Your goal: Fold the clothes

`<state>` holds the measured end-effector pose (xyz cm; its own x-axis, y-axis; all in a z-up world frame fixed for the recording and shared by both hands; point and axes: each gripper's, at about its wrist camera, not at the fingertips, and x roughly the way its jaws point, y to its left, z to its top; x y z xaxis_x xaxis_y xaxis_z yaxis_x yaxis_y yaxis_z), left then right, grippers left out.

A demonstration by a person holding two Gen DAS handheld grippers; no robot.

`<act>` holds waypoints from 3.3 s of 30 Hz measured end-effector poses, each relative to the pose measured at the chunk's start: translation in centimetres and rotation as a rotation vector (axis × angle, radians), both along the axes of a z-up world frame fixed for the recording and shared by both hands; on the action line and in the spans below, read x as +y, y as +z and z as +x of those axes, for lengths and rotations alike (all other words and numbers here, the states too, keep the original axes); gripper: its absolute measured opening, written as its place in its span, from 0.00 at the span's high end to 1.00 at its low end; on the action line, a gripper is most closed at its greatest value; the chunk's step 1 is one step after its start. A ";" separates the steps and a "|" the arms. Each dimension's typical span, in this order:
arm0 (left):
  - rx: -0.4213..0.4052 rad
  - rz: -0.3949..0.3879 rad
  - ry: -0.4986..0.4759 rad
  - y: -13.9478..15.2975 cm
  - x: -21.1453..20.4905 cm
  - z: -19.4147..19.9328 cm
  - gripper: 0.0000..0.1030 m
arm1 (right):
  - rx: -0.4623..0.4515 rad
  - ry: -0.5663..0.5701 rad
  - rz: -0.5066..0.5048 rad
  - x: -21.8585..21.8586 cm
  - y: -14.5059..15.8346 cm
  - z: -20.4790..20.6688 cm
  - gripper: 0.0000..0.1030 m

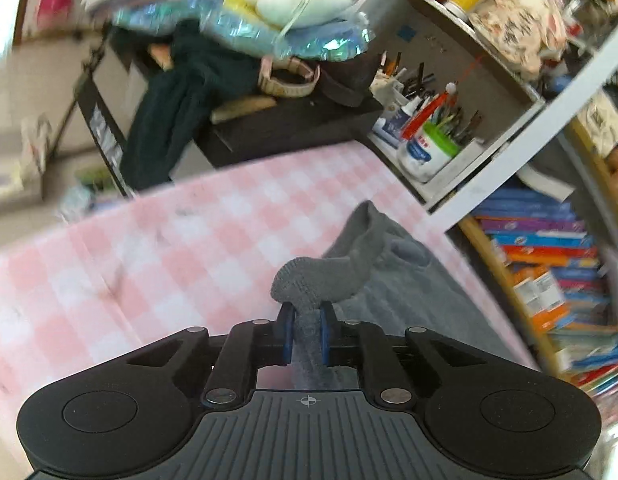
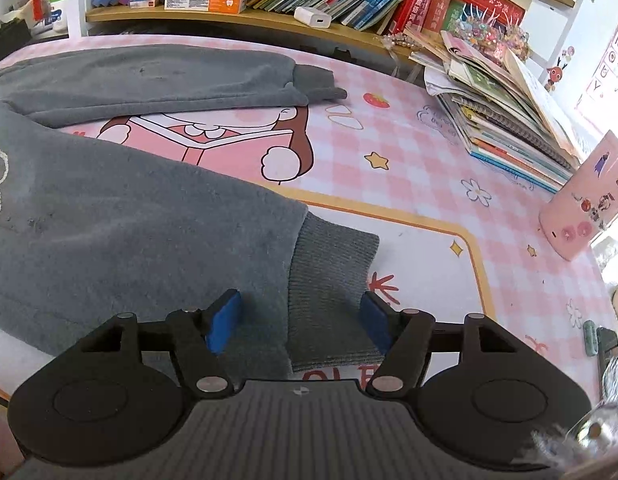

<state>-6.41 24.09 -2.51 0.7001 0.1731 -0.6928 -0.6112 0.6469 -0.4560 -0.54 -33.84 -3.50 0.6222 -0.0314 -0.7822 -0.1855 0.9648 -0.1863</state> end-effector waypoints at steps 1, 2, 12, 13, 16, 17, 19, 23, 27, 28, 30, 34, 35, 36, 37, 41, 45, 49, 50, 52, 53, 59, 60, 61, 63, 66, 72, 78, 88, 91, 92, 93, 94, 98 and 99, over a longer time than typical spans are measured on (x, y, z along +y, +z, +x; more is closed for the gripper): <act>0.053 0.013 -0.013 -0.6 -0.1 0.5 0.89 | -0.002 -0.002 0.000 0.1 0.0 0.0 0.37; 0.107 0.025 -0.027 -1.2 -0.2 1.0 0.89 | -0.003 -0.004 0.000 0.1 -0.1 0.0 0.37; 0.141 0.127 -0.047 -1.2 -0.7 0.9 0.70 | -0.001 -0.019 -0.005 0.3 0.1 0.1 0.37; 0.131 0.149 -0.042 -0.7 -0.8 0.6 0.67 | -0.003 -0.020 -0.006 0.4 0.1 0.1 0.37; 0.101 0.220 -0.064 0.5 -1.1 0.5 0.60 | -0.015 -0.018 0.005 0.7 0.4 -0.2 0.37; 0.092 0.234 -0.082 0.8 -1.3 0.7 0.59 | -0.021 -0.018 0.008 0.8 0.6 -0.3 0.37; 0.075 0.260 -0.122 1.3 -1.9 1.1 0.59 | -0.033 -0.018 0.011 1.1 1.0 -0.5 0.37; 0.051 0.301 -0.194 1.8 -3.0 2.0 0.52 | -0.053 -0.019 0.013 1.8 1.6 -0.7 0.36; 0.035 0.286 -0.241 1.6 -3.2 2.6 0.47 | -0.068 -0.018 0.020 2.6 2.2 -1.0 0.36; 0.034 0.282 -0.248 1.5 -3.1 2.8 0.47 | -0.070 -0.017 0.021 2.9 2.3 -1.1 0.36; 0.035 0.275 -0.260 1.3 -2.9 2.8 0.47 | -0.073 -0.015 0.021 3.4 2.5 -1.2 0.36; 0.026 0.272 -0.285 1.4 -2.6 2.9 0.46 | -0.076 -0.016 0.021 4.6 2.7 -1.6 0.35; 0.024 0.273 -0.292 1.4 -2.5 3.0 0.46 | -0.076 -0.016 0.021 4.8 2.7 -1.8 0.35; 0.022 0.272 -0.299 1.5 -2.4 3.0 0.46 | -0.076 -0.017 0.021 5.1 2.8 -1.8 0.35; 0.021 0.272 -0.306 1.5 -2.3 3.1 0.46 | -0.076 -0.018 0.021 5.4 2.8 -1.9 0.35; 0.022 0.269 -0.332 1.6 -2.0 3.4 0.45 | -0.076 -0.017 0.020 6.3 2.9 -2.0 0.35; 0.022 0.272 -0.356 1.7 -1.7 3.6 0.44 | -0.078 -0.012 0.017 7.3 3.1 -2.0 0.35; 0.016 0.287 -0.382 1.7 -1.9 3.7 0.40 | -0.077 0.002 0.011 8.3 3.2 -1.7 0.35; 0.016 0.294 -0.392 1.7 -2.1 3.7 0.39 | -0.076 0.008 0.010 8.5 3.3 -1.7 0.35; 0.017 0.307 -0.410 1.6 -2.4 3.8 0.39 | -0.074 0.022 0.007 9.0 3.3 -1.5 0.35; 0.017 0.313 -0.419 1.6 -2.5 3.9 0.39 | -0.073 0.031 0.007 9.3 3.4 -1.4 0.34; -0.018 0.345 -0.483 1.5 -4.0 4.3 0.39 | -0.078 0.082 0.006 10.6 4.1 -0.5 0.34; -0.022 0.346 -0.493 1.5 -4.2 4.4 0.39 | -0.078 0.088 0.008 10.8 4.3 -0.3 0.34; -0.025 0.347 -0.503 1.5 -4.5 4.5 0.39 | -0.078 0.095 0.010 10.8 4.5 -0.1 0.34; -0.028 0.344 -0.516 1.4 -4.9 4.8 0.39 | -0.081 0.111 0.011 11.0 4.8 0.3 0.34; -0.034 0.336 -0.524 1.3 -5.3 5.2 0.39 | -0.086 0.137 0.012 11.2 5.5 1.1 0.34; -0.049 0.350 -0.525 2.0 -5.6 6.6 0.35 | -0.095 0.178 0.048 11.3 7.0 3.6 0.34; -0.085 0.384 -0.522 3.3 -5.7 8.1 0.34 | -0.113 0.244 0.067 11.3 8.4 6.4 0.34; -0.083 0.462 -0.574 5.0 -5.8 11.5 0.31 | -0.101 0.285 0.098 8.9 8.8 12.6 0.34; -0.074 0.481 -0.594 5.2 -6.0 12.8 0.30 | -0.096 0.290 0.106 8.2 8.5 14.5 0.34; -0.069 0.484 -0.602 5.2 -6.1 13.3 0.30 | -0.093 0.291 0.108 8.0 8.3 15.0 0.34; -0.065 0.487 -0.610 5.1 -6.2 13.8 0.30 | -0.089 0.293 0.110 7.9 8.2 15.6 0.34; -0.060 0.490 -0.618 5.1 -6.2 14.2 0.30 | -0.085 0.294 0.112 7.7 8.1 16.2 0.34; -0.036 0.504 -0.659 4.6 -6.7 16.3 0.29 | -0.064 0.308 0.122 7.3 7.3 18.6 0.34; -0.028 0.506 -0.667 4.4 -6.7 16.8 0.29 | -0.057 0.313 0.122 7.3 7.0 19.3 0.34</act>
<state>10.43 17.36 1.84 0.7816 0.0017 -0.6238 -0.0201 0.9995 -0.0225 18.72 -26.55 3.50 0.6300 0.2597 -0.7319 -0.4683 0.8788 -0.0913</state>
